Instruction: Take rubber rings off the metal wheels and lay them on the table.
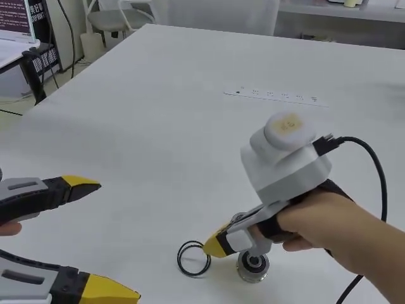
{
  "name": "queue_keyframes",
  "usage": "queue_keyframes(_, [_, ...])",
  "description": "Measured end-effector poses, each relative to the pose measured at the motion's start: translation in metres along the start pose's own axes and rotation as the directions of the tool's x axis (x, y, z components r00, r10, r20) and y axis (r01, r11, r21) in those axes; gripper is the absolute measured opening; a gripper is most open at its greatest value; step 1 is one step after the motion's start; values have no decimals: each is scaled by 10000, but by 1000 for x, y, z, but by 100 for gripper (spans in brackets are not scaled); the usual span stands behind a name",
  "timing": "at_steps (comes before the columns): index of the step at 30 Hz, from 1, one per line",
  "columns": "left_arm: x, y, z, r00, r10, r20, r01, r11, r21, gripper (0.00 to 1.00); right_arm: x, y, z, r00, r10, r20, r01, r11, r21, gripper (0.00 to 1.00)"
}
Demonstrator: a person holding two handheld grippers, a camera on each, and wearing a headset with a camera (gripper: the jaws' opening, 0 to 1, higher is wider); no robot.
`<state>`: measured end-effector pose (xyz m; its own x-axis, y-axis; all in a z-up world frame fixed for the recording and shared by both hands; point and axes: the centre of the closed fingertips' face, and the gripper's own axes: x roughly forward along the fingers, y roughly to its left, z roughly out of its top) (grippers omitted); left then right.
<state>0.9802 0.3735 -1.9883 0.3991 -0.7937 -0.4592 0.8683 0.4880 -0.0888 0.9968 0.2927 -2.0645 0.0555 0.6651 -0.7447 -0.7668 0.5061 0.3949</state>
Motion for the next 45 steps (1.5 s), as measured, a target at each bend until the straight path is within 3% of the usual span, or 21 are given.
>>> queue_keyframes(17, [1, 0, -1, 9999, -115, 16, 115, 9999, -84, 98, 6, -8, -5, 9990, -345, -293, 347, 9994, 76, 0])
queue_keyframes(45, [1, -2, -3, 9997, -147, -179, 147, 9999, 14, 99, -3, 0, 2, 10000, 32, 57, -34, 9997, 228, 0])
